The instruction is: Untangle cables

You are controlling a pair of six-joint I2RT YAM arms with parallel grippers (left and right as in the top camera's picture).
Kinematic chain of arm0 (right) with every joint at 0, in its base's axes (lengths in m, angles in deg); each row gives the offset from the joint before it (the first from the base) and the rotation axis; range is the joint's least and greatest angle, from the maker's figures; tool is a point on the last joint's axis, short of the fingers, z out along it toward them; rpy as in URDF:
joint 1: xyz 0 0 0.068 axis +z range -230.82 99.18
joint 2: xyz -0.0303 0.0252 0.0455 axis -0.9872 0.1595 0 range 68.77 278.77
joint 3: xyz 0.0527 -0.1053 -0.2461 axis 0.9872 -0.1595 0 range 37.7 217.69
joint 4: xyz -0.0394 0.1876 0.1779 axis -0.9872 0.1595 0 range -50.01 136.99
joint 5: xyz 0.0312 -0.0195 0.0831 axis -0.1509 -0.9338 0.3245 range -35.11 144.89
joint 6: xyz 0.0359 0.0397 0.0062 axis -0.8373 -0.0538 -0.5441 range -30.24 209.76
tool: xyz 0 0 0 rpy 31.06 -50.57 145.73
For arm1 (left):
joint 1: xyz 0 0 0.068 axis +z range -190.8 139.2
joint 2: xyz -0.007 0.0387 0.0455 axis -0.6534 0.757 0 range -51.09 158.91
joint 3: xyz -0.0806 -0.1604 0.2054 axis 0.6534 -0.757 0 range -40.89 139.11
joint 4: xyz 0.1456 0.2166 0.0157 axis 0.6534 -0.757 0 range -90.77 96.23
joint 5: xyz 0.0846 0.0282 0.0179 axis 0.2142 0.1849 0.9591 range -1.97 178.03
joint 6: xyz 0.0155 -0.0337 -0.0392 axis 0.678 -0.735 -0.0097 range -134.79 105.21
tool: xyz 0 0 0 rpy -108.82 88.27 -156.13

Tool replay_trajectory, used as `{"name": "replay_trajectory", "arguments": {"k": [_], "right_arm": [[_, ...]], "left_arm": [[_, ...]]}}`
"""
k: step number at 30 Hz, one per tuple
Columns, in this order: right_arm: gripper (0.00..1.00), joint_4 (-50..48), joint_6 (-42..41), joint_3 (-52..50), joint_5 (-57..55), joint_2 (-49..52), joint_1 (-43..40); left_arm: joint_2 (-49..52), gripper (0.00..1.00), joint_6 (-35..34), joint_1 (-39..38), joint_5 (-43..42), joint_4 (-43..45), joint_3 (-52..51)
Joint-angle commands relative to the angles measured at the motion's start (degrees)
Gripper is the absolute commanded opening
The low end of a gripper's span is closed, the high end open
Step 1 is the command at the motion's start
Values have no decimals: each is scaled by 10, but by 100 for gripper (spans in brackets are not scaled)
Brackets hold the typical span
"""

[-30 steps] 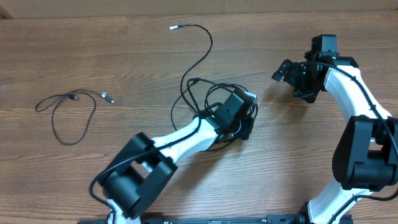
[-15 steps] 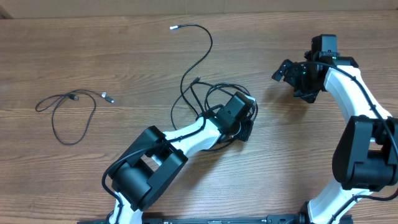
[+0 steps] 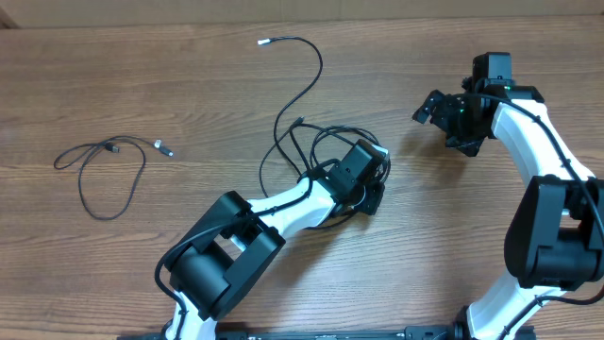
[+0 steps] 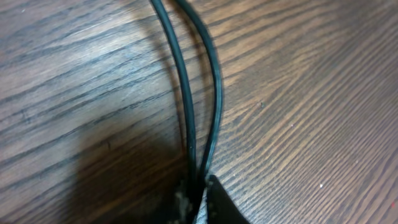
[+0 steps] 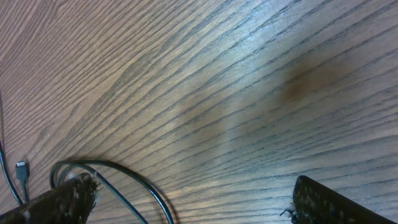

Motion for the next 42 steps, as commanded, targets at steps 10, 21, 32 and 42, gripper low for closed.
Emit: {"name": "replay_trajectory", "arguments": {"k": [10, 21, 32, 42], "right_arm": [[100, -1, 0, 9, -3, -14, 1], [100, -1, 0, 9, -3, -14, 1], [100, -1, 0, 9, -3, -14, 1], [100, -1, 0, 9, -3, -14, 1]], "left_arm": [[-87, 4, 37, 2, 74, -63, 4], [-87, 4, 36, 2, 188, -179, 4], [-87, 6, 34, 2, 187, -191, 3], [-86, 6, 26, 2, 149, -217, 3]]}}
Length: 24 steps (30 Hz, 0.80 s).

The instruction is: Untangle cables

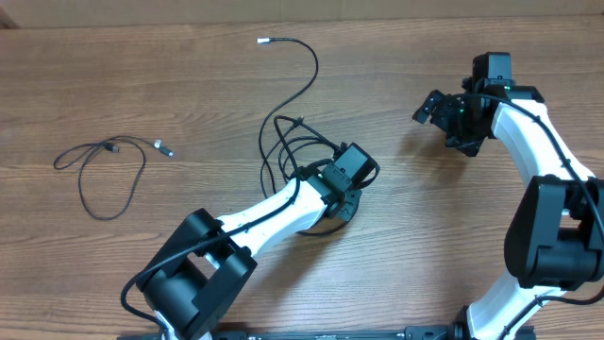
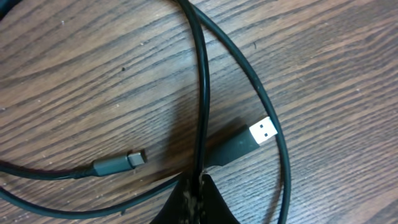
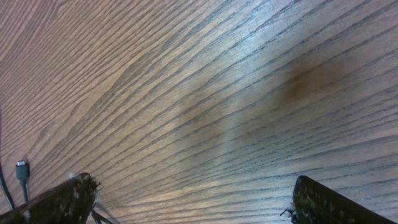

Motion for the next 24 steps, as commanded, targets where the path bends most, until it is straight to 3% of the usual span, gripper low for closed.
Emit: {"name": "replay_trajectory", "arguments": {"k": [1, 4, 15, 24], "right_arm": [[100, -1, 0, 9, -3, -14, 1], [100, -1, 0, 9, -3, -14, 1], [100, -1, 0, 9, -3, -14, 1], [100, -1, 0, 9, -3, -14, 1]], "left_arm": [[-3, 9, -3, 2, -12, -2, 1], [7, 13, -14, 6, -16, -2, 1], [31, 12, -45, 49, -90, 0, 1], [31, 26, -44, 50, -129, -14, 1]]}}
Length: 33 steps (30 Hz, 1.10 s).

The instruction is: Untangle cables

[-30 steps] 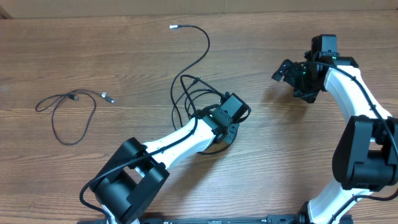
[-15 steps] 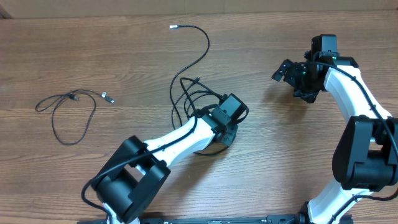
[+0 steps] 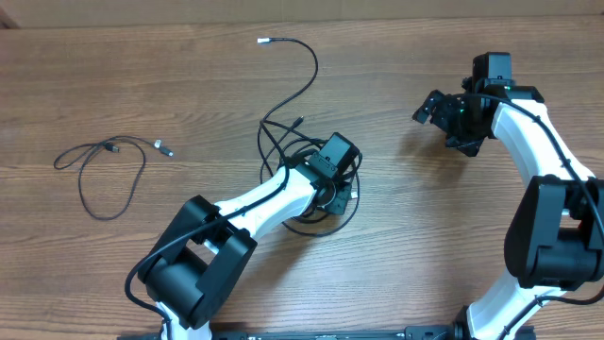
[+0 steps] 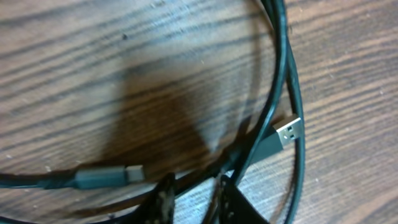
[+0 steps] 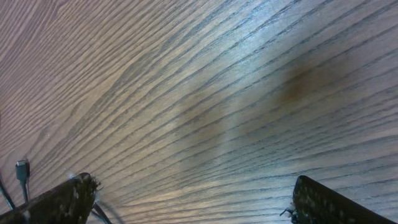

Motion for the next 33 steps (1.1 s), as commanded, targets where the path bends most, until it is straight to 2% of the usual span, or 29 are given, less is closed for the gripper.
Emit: {"name": "replay_trajectory", "arguments": {"k": [1, 7, 15, 19, 28, 33], "right_arm": [[100, -1, 0, 9, -3, -14, 0], [100, -1, 0, 9, -3, -14, 0], [100, -1, 0, 9, -3, -14, 0], [100, -1, 0, 9, -3, -14, 0], [100, -1, -1, 9, -3, -14, 0], [100, -1, 0, 9, -3, -14, 0]], "left_arm": [[6, 28, -8, -1, -24, -8, 1], [6, 34, -3, -1, -29, -15, 1], [6, 39, 56, 11, -39, -32, 21], [6, 40, 63, 31, -45, -82, 62], [6, 35, 139, 32, -109, -87, 66], [6, 39, 199, 33, -118, -105, 66]]}}
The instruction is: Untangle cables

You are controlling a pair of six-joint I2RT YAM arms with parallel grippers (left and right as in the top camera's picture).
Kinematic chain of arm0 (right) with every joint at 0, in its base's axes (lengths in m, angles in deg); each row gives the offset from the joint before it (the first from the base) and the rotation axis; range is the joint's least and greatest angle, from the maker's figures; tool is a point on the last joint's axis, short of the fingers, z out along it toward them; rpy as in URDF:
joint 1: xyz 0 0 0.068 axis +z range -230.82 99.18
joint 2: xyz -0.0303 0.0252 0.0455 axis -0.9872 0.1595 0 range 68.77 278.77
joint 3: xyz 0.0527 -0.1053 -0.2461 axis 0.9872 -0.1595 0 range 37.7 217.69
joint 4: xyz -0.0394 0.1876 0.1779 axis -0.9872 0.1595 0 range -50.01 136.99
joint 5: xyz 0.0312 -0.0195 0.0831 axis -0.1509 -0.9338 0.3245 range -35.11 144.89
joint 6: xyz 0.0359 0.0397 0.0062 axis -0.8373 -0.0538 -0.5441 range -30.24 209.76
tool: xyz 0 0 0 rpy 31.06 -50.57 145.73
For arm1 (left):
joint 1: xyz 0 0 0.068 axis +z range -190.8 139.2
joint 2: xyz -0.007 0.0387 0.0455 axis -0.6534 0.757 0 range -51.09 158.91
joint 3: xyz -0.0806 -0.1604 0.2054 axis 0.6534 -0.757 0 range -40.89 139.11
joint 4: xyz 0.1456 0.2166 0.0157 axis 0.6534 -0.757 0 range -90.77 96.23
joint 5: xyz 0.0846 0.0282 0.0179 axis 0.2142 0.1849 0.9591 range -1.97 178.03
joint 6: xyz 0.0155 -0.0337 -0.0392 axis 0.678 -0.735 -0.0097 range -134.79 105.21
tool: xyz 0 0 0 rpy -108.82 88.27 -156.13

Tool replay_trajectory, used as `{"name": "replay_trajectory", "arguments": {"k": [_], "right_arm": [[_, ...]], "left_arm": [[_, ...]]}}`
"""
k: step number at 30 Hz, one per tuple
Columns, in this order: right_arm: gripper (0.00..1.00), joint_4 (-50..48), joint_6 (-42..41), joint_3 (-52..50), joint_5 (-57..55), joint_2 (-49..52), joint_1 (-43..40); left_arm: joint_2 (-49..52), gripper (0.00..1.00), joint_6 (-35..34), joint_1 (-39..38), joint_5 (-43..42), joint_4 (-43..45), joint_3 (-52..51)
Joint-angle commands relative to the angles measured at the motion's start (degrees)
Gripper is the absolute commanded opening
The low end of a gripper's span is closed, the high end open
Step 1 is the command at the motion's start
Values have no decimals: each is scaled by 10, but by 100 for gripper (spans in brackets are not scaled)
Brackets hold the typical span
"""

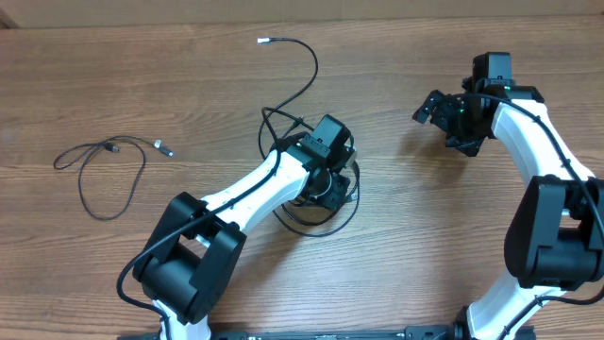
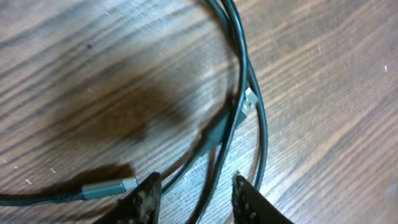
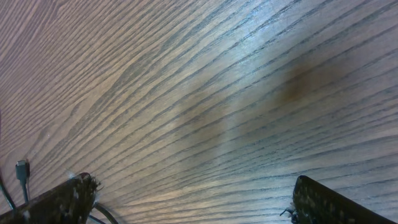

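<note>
A knot of black cables (image 1: 307,203) lies mid-table, with one long tail running far to a white-tipped plug (image 1: 263,41). My left gripper (image 1: 332,177) sits over the knot's right side. In the left wrist view the left gripper (image 2: 196,200) is open. A loose strand (image 2: 214,186) runs between its fingers (image 2: 147,198) without being clamped. A USB plug (image 2: 247,101) and a small grey plug (image 2: 111,186) lie ahead of it. My right gripper (image 1: 437,107) hovers open at the far right over bare wood, and the right gripper (image 3: 196,199) holds nothing.
A separate thin black cable (image 1: 104,175) lies looped at the left of the table, its plugs (image 1: 159,145) pointing right. A small plug (image 3: 22,169) shows at the left edge of the right wrist view. The wooden table's far edge (image 1: 302,21) is close behind the white-tipped plug.
My left gripper's jaws were close together about the strands and now stand wide open. The gripper has shifted slightly farther back over the knot. The right arm has not moved.
My left gripper was shut on two black strands at the knot's right side. Then it sat further left, still shut, with the loops bunched leftward. Later its jaws were slightly parted, and now they are open. The right gripper stayed open in place throughout.
</note>
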Motion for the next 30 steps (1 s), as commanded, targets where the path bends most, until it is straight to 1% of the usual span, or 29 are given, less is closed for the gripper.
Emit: {"name": "replay_trajectory", "arguments": {"k": [1, 2, 5, 7, 8, 10, 11, 12, 14, 17, 20, 23, 24, 27, 30], "right_arm": [[100, -1, 0, 9, -3, -14, 0], [100, -1, 0, 9, -3, -14, 0], [100, -1, 0, 9, -3, -14, 0], [100, -1, 0, 9, -3, -14, 0], [100, -1, 0, 9, -3, -14, 0], [100, -1, 0, 9, -3, -14, 0], [100, -1, 0, 9, -3, -14, 0], [100, -1, 0, 9, -3, -14, 0], [100, -1, 0, 9, -3, -14, 0], [100, -1, 0, 9, -3, -14, 0], [100, -1, 0, 9, -3, -14, 0], [100, -1, 0, 9, -3, -14, 0], [100, -1, 0, 9, -3, -14, 0], [100, -1, 0, 9, -3, -14, 0], [100, -1, 0, 9, -3, -14, 0]], "left_arm": [[6, 40, 73, -3, -21, -12, 5], [6, 40, 81, -3, -20, -17, 5], [6, 36, 85, -3, 4, -23, 5], [6, 39, 71, -2, 23, -21, 6], [6, 41, 51, -1, 38, -21, 8], [6, 40, 6, 1, 60, -25, 14], [5, 38, -18, 3, 68, -32, 20], [4, 29, -54, 6, 79, -48, 30], [0, 26, -106, 13, 94, -81, 51], [-8, 25, -131, 21, 96, -125, 83], [-10, 34, -143, 25, 96, -146, 91], [-9, 60, -209, 34, 108, -193, 90], [-9, 63, -227, 36, 118, -207, 90], [-9, 63, -286, 44, 150, -238, 89], [-9, 63, -321, 47, 149, -250, 83]]}}
